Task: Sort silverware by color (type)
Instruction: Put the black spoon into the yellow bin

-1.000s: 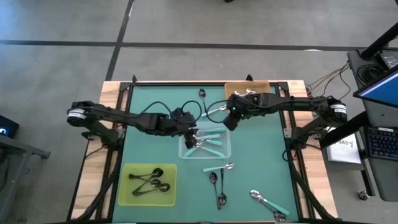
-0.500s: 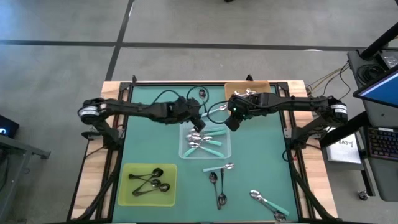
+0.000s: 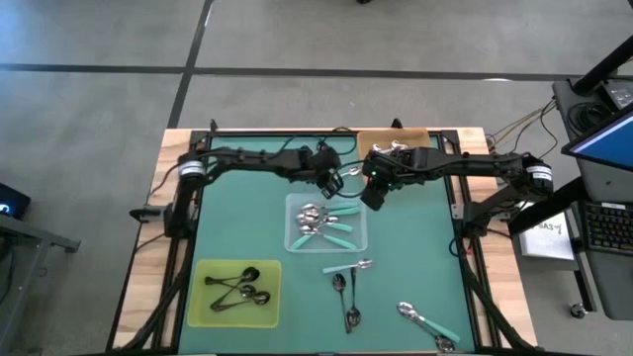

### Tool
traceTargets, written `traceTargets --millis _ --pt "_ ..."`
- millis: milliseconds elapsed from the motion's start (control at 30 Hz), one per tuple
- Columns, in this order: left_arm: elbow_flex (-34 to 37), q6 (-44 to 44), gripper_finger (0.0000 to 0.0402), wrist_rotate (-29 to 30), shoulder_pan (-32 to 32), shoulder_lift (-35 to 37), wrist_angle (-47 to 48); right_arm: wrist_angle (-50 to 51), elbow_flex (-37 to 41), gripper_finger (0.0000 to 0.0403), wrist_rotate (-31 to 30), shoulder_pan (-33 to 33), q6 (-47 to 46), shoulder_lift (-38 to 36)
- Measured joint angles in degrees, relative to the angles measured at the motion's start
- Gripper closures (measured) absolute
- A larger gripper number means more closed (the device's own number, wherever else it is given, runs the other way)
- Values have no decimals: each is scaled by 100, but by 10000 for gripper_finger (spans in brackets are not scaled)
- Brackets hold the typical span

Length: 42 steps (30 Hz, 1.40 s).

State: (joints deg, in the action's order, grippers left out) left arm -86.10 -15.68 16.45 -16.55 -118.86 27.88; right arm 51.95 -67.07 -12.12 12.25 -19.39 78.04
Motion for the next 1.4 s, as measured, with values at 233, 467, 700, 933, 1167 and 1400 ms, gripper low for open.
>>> traceTargets --millis 233,467,700,933,1167,1400 --pt "-470 -259 298 -349 -372 -458 410 218 2 280 4 0 277 -88" --pt "-510 -623 298 -539 -484 -414 372 222 2 280 2 0 343 -181" --pt "-490 -463 298 -82 -195 -124 1273 42 2 284 1 0 293 -147" --pt "-194 -131 298 571 258 563 1850 -1113 120 284 8 54 577 138" --pt "1102 -581 298 692 523 2117 1668 -2362 109 284 50 516 891 879" --pt "2354 -904 298 943 1009 3746 682 -4145 98 284 1607 1252 266 1768"
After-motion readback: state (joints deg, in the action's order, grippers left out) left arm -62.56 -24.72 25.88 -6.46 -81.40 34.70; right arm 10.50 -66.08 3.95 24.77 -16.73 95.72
